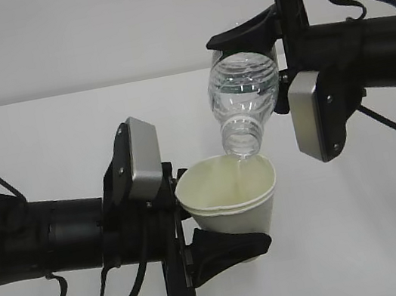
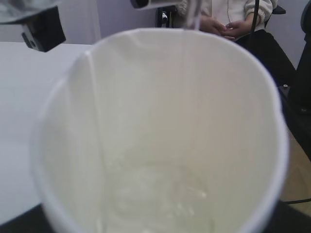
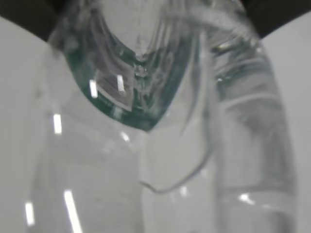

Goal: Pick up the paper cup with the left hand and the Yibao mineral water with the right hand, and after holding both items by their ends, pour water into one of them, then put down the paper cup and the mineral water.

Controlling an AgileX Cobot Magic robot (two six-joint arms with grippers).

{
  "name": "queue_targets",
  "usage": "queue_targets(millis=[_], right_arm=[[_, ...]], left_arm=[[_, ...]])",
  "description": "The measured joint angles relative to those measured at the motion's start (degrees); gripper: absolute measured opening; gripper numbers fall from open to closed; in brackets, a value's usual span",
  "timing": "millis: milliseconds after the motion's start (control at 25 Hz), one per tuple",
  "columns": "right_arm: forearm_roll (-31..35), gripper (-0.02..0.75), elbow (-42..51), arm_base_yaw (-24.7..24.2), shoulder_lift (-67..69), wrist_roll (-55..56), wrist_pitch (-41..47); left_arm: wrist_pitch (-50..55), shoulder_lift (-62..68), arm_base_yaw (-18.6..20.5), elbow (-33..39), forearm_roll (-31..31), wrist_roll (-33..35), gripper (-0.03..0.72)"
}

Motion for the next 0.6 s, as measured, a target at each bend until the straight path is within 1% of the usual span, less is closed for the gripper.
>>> queue_targets(millis=[600], right_arm=[[-0.27, 0.444, 0.0, 0.0, 0.0, -0.69, 0.0]], left_arm=[[0.0, 0.0, 0.0, 0.0, 0.76, 0.0, 0.429]])
